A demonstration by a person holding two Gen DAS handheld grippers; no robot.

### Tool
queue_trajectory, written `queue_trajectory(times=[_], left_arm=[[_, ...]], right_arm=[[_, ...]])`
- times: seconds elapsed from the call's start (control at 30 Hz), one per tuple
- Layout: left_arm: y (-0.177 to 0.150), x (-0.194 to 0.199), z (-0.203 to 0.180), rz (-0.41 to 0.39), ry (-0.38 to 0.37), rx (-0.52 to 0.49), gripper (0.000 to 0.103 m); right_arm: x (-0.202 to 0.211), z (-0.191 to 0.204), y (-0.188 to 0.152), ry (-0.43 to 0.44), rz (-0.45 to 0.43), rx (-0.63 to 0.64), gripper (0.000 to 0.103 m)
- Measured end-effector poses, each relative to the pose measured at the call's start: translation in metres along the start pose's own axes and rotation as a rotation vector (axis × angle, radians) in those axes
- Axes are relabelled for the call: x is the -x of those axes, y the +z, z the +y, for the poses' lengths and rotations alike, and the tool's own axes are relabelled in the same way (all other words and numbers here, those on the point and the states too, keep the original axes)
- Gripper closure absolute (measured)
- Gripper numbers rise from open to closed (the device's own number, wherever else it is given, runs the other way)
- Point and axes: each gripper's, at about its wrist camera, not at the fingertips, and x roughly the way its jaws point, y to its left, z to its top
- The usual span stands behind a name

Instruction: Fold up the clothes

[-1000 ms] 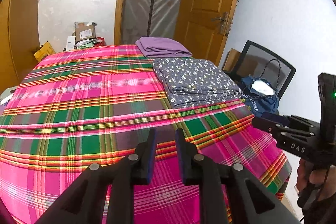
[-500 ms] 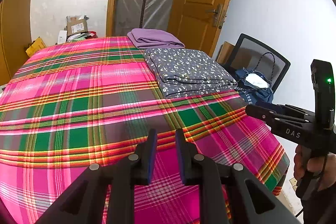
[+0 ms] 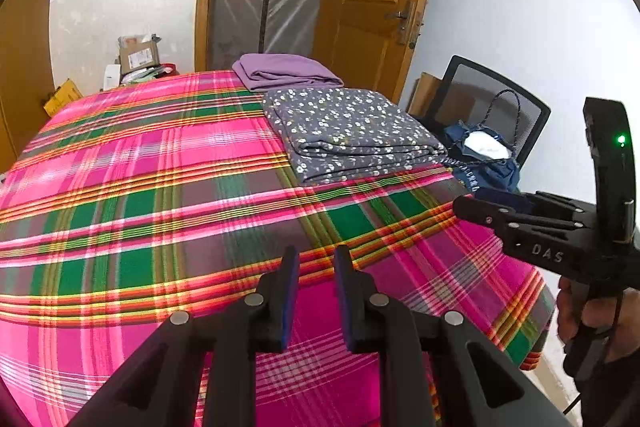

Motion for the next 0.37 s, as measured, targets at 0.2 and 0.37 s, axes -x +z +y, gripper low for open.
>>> queue_trajectory(times=[0.2,0.37], left_arm=[[0.0008,-0.0008,0.0026,-0.012,0.010,0.037,0.085],[0.0031,0.0010,0.0050,-0.033,0.025,0.050,0.085]], right_arm=[[-0.0027,-0.0012,-0.0021,0.000,0.012,-0.002,0.061],[-0.0034,-0.0031,-0.0031,-0.001,0.015,-0.007,0.061]])
